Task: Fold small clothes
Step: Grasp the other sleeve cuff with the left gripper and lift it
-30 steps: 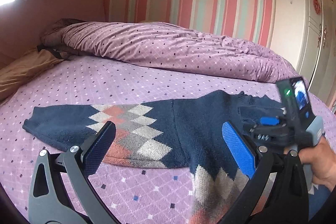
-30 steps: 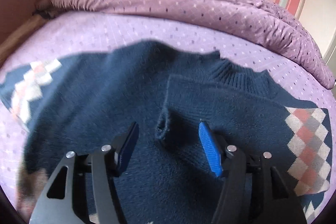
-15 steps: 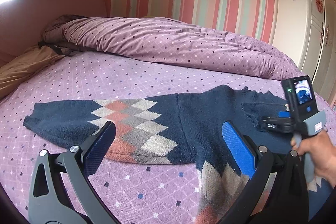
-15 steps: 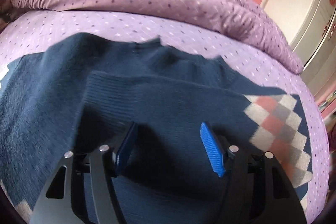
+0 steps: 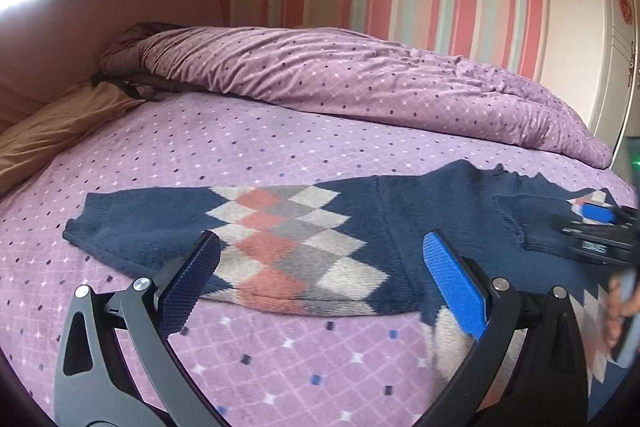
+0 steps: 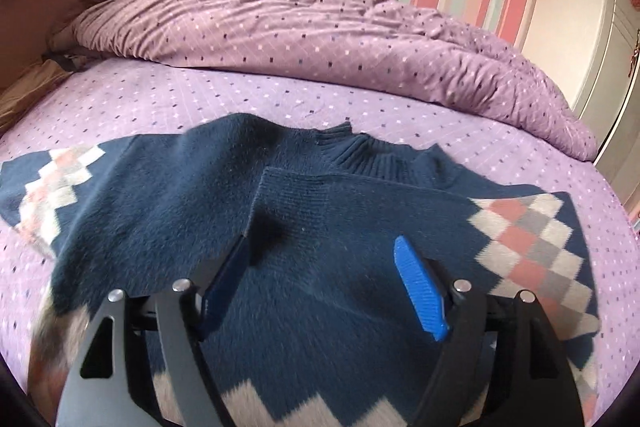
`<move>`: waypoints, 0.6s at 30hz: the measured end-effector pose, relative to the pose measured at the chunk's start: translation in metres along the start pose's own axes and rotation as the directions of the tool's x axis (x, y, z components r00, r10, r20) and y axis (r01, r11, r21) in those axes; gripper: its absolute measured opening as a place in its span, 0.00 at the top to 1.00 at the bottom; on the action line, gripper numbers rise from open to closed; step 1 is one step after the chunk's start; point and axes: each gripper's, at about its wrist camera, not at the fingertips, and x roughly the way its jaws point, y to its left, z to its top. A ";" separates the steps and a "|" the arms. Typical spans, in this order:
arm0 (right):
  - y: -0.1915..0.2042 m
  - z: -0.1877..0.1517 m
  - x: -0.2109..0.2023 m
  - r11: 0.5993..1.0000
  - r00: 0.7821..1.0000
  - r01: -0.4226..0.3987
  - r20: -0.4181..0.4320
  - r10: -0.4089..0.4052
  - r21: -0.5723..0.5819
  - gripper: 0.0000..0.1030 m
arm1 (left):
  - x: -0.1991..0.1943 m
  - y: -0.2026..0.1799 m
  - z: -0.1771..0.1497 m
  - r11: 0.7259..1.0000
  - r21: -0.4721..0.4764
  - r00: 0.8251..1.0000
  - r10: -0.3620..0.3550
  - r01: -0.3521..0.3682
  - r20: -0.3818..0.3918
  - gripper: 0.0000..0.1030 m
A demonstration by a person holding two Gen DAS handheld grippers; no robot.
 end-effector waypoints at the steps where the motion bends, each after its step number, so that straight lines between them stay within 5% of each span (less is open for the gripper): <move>1: -0.002 -0.002 -0.007 1.000 1.000 0.006 0.002 -0.006 -0.015 0.26 | 0.004 0.010 0.002 1.000 -0.022 1.000 0.004 -0.005 -0.024 0.03; 8: -0.026 -0.013 -0.038 1.000 1.000 0.005 -0.019 -0.005 0.000 0.24 | 0.019 0.082 0.009 0.990 0.027 0.982 0.143 -0.140 -0.122 0.03; 18: -0.022 -0.032 -0.068 0.998 1.000 -0.021 -0.021 0.019 -0.062 0.18 | 0.019 0.247 0.001 0.979 -0.163 0.981 0.093 -0.121 -0.169 0.03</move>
